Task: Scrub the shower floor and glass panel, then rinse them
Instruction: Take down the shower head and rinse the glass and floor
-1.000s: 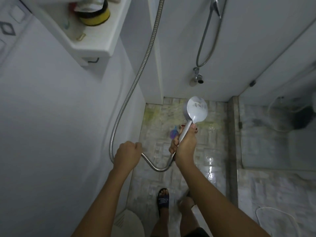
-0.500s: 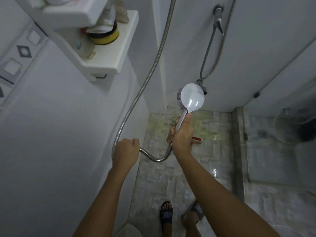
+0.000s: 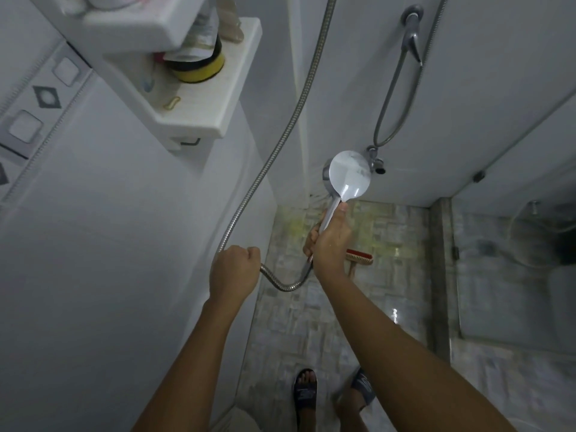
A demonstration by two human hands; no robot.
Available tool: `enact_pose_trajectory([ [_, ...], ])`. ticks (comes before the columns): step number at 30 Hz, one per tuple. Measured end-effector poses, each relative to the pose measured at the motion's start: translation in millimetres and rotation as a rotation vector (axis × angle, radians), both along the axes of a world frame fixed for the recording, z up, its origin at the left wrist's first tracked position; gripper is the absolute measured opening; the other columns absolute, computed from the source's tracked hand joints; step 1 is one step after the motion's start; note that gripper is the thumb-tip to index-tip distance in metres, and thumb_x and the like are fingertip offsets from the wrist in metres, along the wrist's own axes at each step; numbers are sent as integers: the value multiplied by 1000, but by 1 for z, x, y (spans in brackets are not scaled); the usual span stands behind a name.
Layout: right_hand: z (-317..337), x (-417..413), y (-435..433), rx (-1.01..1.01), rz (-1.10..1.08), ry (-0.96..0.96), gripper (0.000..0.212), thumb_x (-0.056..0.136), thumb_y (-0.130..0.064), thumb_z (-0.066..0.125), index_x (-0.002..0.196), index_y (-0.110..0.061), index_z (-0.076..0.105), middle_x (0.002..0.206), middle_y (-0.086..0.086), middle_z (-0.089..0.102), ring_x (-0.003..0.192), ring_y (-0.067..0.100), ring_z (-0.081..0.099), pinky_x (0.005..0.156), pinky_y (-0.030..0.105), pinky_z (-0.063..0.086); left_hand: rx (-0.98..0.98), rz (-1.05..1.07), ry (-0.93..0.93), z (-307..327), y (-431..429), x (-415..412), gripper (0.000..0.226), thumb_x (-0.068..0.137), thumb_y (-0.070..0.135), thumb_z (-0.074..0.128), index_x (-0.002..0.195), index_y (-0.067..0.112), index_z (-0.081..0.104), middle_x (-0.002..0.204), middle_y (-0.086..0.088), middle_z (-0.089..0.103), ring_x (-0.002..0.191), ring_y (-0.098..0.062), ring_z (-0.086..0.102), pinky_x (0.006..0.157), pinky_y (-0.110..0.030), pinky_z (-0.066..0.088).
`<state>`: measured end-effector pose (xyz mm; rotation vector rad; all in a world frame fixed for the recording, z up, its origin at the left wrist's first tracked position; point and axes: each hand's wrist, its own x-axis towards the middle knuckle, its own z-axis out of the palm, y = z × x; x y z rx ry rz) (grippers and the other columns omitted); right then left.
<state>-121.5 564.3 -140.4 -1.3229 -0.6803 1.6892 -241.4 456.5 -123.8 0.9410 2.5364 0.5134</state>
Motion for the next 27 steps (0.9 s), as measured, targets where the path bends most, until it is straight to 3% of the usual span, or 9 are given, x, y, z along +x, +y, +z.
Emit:
enact_pose_trajectory([
  [3,-9,6,-9,-33,0,2,56,97,-63,32,85,-10,47,53,5,39,38,16,37,40,22,35,-52,-7,-6,-4,-5,5,52,97,24,45,48,10,42,53,-7,50,58,-29,55,55,-31,40],
  [7,-10,16,-11,-88,-80,32,56,98,-62,32,74,-13,44,50,5,38,39,17,36,41,24,34,-59,-15,-28,-8,-8,9,53,97,24,45,46,11,39,52,-7,48,58,-30,57,56,-35,44],
  [17,-9,30,-21,-54,-104,9,55,99,-60,29,73,-12,42,49,6,38,38,17,35,40,23,34,-88,-96,-33,-7,-5,19,54,97,24,46,44,14,38,51,-5,47,60,-33,60,53,-29,38],
  [27,-24,90,-62,-159,-308,-24,65,96,-67,31,78,-8,51,49,4,41,40,17,37,41,25,36,-168,-174,-105,-13,-16,67,53,100,28,44,49,12,42,57,-3,50,56,-20,52,52,-27,33],
])
